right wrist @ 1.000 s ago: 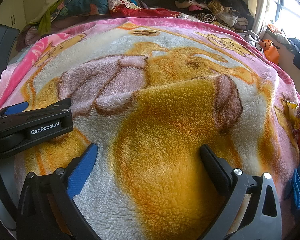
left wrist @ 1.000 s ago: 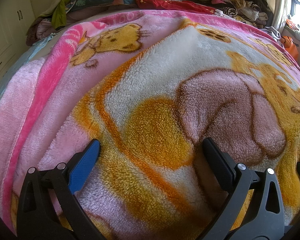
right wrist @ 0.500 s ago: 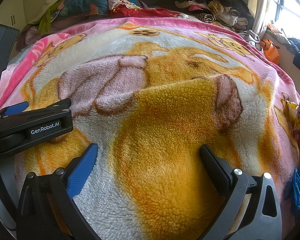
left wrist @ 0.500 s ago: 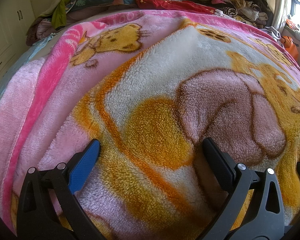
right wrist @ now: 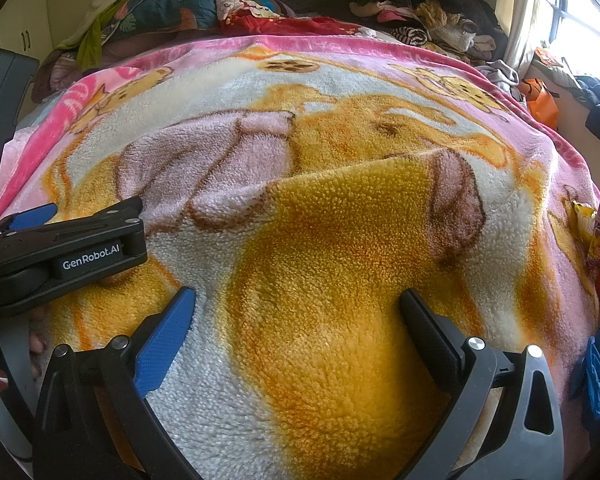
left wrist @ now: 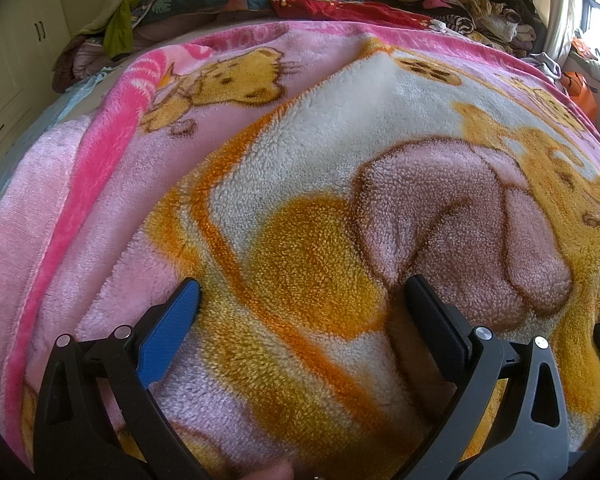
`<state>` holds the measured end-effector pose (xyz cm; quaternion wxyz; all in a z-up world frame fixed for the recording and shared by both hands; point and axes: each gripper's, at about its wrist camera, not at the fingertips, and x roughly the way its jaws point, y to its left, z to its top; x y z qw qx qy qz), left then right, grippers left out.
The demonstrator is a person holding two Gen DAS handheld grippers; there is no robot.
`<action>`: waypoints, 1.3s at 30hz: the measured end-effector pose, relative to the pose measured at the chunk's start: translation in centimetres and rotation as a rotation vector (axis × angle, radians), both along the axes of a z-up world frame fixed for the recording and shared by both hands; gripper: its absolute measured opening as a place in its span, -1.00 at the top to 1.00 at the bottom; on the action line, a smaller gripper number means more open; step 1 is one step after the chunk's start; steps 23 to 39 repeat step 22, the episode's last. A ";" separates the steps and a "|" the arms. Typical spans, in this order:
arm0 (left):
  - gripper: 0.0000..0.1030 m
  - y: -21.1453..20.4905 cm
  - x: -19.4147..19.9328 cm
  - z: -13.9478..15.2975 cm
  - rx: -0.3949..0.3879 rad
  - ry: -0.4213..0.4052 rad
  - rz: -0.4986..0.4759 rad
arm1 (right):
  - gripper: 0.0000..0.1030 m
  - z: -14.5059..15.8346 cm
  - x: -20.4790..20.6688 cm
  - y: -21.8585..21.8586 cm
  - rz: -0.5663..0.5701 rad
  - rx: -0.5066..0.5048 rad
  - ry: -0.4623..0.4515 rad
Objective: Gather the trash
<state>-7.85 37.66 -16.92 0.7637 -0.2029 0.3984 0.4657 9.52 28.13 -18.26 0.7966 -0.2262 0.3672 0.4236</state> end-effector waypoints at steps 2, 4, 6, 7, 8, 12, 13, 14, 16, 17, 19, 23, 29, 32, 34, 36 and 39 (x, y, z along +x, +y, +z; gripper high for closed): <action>-0.82 -0.1 0.9 -0.1 -0.004 -0.007 0.001 | -0.90 0.0 0.0 0.0 0.000 0.002 0.000; -0.82 -0.2 1.0 -0.2 -0.006 -0.010 0.001 | -0.90 0.0 0.1 0.0 0.000 0.006 0.004; -0.82 -0.2 0.9 -0.1 -0.003 -0.010 0.001 | -0.90 0.1 0.0 -0.1 0.000 0.004 0.000; -0.82 -0.2 1.1 -0.2 -0.003 -0.011 0.001 | -0.90 0.1 0.1 -0.1 0.000 0.007 0.002; -0.82 -0.2 1.0 -0.2 -0.001 -0.009 0.002 | -0.90 0.1 0.0 -0.2 0.000 0.007 0.004; -0.82 -0.1 1.0 -0.2 0.000 -0.004 0.001 | -0.90 0.1 0.0 -0.2 -0.001 0.005 0.001; -0.82 -0.2 1.1 -0.2 0.001 -0.006 0.001 | -0.90 0.1 0.0 -0.2 -0.001 0.006 0.002; -0.82 -0.2 1.1 -0.2 0.002 -0.007 0.002 | -0.90 0.1 -0.1 -0.2 -0.001 0.006 0.001; -0.82 -0.2 1.2 -0.3 0.001 -0.003 0.002 | -0.90 0.1 0.0 -0.2 -0.001 0.004 0.000; -0.82 -0.2 1.3 -0.2 0.003 -0.001 0.002 | -0.90 0.1 -0.1 -0.2 -0.001 0.005 0.001; -0.82 -0.2 1.2 -0.2 0.002 -0.002 0.002 | -0.90 0.1 0.0 -0.2 -0.001 0.006 0.001; -0.82 -0.2 1.2 -0.3 0.003 -0.001 0.002 | -0.90 0.1 0.0 -0.1 -0.001 0.002 -0.001; -0.82 -0.2 1.2 -0.3 0.003 -0.001 0.002 | -0.90 0.1 0.0 -0.1 -0.001 0.002 -0.001; -0.82 -0.2 1.2 -0.3 0.003 -0.001 0.002 | -0.90 0.1 0.0 -0.1 -0.001 0.002 -0.001; -0.82 -0.2 1.2 -0.3 0.003 -0.001 0.002 | -0.90 0.1 0.0 -0.1 -0.001 0.002 -0.001; -0.82 -0.2 1.2 -0.3 0.003 -0.001 0.002 | -0.90 0.1 0.0 -0.1 -0.001 0.002 -0.001; -0.82 -0.2 1.2 -0.3 0.003 -0.001 0.002 | -0.90 0.1 0.0 -0.1 -0.001 0.002 -0.001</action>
